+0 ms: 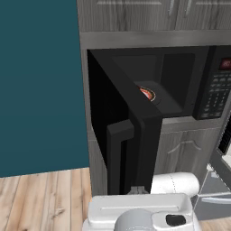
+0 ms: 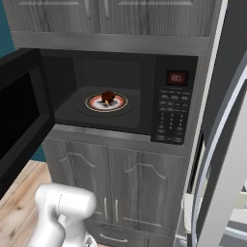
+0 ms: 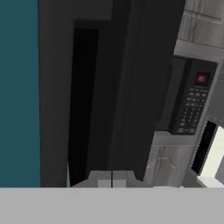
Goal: Transport the steak from the fridge to the microwave and turn on the microwave.
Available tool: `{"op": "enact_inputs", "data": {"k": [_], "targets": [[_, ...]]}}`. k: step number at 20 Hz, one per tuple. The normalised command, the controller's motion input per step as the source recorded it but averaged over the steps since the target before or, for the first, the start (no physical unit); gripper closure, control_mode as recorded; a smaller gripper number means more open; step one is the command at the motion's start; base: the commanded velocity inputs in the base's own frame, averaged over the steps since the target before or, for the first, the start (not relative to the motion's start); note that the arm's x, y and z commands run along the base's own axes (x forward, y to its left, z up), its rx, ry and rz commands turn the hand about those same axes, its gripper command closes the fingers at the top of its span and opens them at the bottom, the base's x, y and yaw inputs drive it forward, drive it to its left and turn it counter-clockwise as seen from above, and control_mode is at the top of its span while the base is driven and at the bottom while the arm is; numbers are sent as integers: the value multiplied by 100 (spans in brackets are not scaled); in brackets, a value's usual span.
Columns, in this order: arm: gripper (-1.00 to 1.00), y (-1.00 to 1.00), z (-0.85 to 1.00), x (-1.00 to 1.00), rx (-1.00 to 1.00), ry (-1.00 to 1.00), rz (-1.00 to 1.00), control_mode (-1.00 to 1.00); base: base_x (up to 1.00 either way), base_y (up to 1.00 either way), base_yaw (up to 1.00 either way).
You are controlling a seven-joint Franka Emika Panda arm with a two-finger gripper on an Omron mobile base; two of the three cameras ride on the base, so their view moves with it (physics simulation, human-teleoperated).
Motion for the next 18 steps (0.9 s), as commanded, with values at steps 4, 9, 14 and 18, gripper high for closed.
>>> {"op": "enact_inputs", "data": {"k": [4, 9, 14, 18], "targets": [[100, 30, -29, 0, -4, -3, -7, -100, 0, 0, 0], [100, 26, -23, 1, -1, 0, -8, -100, 0, 0, 0], [100, 21, -16, 12, 0, 0, -12, -100, 0, 0, 0], [100, 28, -22, 10, 0, 0, -12, -100, 0, 0, 0]]}}
